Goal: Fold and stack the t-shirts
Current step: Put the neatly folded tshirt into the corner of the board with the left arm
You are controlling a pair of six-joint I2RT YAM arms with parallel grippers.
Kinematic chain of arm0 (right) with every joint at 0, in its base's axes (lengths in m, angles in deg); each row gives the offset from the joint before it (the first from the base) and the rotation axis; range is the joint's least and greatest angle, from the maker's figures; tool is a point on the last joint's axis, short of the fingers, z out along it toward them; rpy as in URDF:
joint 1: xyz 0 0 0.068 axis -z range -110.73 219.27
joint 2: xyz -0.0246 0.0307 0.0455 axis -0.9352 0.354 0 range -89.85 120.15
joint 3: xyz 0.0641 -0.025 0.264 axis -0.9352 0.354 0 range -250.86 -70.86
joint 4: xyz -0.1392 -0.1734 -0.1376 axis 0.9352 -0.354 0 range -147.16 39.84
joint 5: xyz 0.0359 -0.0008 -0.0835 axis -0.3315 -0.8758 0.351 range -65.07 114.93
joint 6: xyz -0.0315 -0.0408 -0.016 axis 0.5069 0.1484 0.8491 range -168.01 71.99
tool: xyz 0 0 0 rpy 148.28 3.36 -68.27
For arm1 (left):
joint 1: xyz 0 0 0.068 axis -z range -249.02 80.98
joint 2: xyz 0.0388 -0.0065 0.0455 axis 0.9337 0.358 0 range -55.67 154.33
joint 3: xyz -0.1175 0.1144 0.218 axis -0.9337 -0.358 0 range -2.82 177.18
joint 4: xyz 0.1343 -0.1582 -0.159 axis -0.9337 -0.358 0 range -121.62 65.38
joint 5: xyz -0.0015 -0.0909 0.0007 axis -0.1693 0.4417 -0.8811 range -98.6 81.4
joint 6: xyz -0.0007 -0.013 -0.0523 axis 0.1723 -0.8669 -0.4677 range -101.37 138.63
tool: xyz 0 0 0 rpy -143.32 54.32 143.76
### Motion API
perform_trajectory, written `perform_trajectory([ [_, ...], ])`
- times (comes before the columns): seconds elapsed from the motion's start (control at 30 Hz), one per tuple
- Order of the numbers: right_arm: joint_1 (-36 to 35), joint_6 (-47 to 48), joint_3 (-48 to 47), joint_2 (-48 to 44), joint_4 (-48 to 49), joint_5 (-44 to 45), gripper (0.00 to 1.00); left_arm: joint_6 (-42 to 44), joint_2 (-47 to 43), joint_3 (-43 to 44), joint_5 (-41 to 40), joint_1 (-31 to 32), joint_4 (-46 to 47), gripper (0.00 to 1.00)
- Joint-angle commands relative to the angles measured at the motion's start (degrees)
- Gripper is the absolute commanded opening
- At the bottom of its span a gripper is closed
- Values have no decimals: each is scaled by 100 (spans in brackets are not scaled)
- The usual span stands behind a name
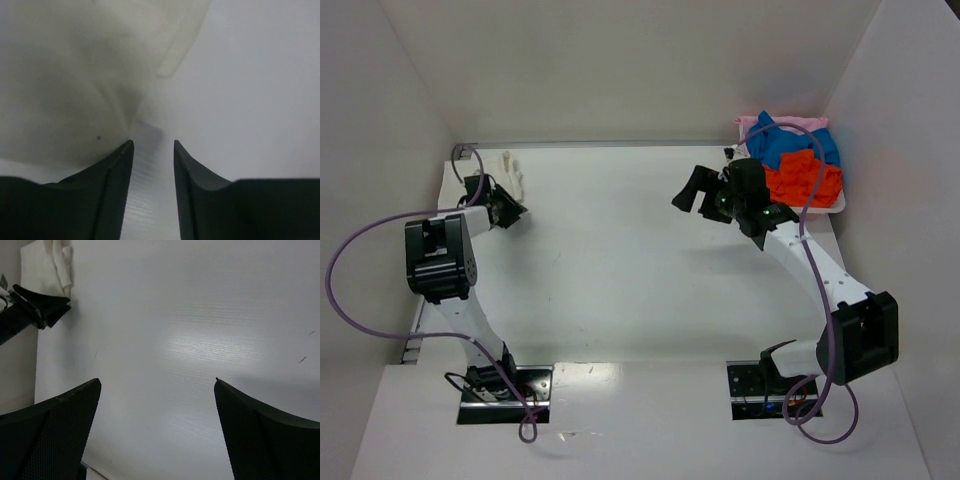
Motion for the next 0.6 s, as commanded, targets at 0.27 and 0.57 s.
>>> perform_trajectory([
  [0.27,33,221,-1061,103,-823,1754,100,1188,-2029,939,-338,189,-1554,90],
  [0.57,533,441,-1369,586,-1053,2248,100,2155,-3180,1617,-390,303,-2952,100],
])
